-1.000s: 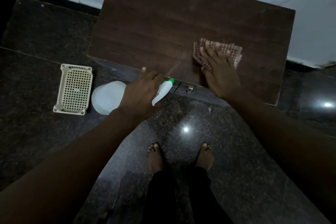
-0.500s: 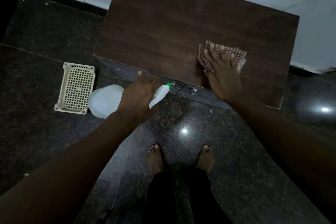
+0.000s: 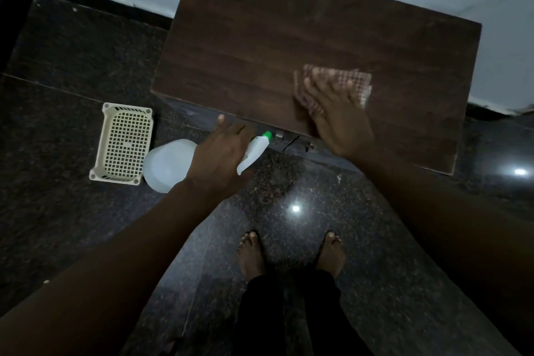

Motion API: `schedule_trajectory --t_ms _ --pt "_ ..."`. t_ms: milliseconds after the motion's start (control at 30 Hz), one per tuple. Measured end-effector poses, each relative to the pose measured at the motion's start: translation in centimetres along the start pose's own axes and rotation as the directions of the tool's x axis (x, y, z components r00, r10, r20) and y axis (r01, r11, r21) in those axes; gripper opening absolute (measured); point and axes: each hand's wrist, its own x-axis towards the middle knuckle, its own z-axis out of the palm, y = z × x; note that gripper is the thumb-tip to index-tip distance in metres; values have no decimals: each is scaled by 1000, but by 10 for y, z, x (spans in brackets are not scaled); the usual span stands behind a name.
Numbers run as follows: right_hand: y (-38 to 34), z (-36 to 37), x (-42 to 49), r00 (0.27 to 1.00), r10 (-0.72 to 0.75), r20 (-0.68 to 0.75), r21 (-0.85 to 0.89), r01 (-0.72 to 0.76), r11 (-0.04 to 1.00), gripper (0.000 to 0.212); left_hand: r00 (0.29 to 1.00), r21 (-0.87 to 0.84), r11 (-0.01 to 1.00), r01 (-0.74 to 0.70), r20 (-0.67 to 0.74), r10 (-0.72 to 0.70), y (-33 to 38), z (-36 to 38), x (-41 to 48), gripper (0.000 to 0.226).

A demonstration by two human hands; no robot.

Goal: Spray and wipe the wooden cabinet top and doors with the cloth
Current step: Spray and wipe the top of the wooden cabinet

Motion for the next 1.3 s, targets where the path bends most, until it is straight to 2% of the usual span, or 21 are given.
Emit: schedule_trajectory --t_ms 67,133,200,267,333,400,500,600,667,800,867,1033,1167,1233,1300 --pt "3 -6 12 991 126 -35 23 -125 992 60 1000 -17 1000 -5 4 5 0 0 3 35" --pt "-5 -6 12 990 135 -29 7 -135 991 61 1000 -16 1000 2 6 -2 2 -2 6 44" --pt "-17 1 -1 1000 1 13 -38 0 999 59 1000 -13 1000 -3 -8 2 4 -3 10 46" --pt "-21 10 -22 982 -174 79 -108 182 977 60 999 -13 999 -39 -35 38 8 -6 14 36" --pt "-12 12 -36 960 -256 118 -149 272 951 64 997 -8 998 -58 -59 58 12 -8 19 23" --pt "5 8 -42 973 -205 105 -102 216 971 63 996 2 998 -63 -65 63 16 -9 24 23" --pt "34 -6 -40 999 38 0 -14 -38 999 60 997 20 997 -70 -41 71 19 -7 33 39" --pt "44 -16 -34 969 237 -67 29 -235 971 67 994 43 995 -93 -58 96 26 -6 42 32" --pt "35 -13 -36 975 218 -49 8 -218 976 66 991 48 993 -111 -63 114 32 -5 47 28" --pt "31 0 -63 992 -102 73 -132 111 985 65 995 59 994 -96 -21 98 44 0 56 36" --pt "46 -4 -67 982 -160 104 -141 174 975 67 996 51 995 -89 11 89 53 1 61 46" --pt "86 -28 -52 998 56 15 -60 -55 997 63 994 80 990 -113 6 113 68 1 76 47" --pt "104 -39 -44 972 231 -53 23 -230 973 65 994 92 990 -109 18 108 79 4 88 49" --pt "96 -35 -47 974 221 -55 7 -221 975 64 993 85 989 -118 21 116 83 6 95 49" --pt "85 -25 -58 997 80 2 -54 -80 995 61 992 70 989 -127 10 126 87 7 102 44"
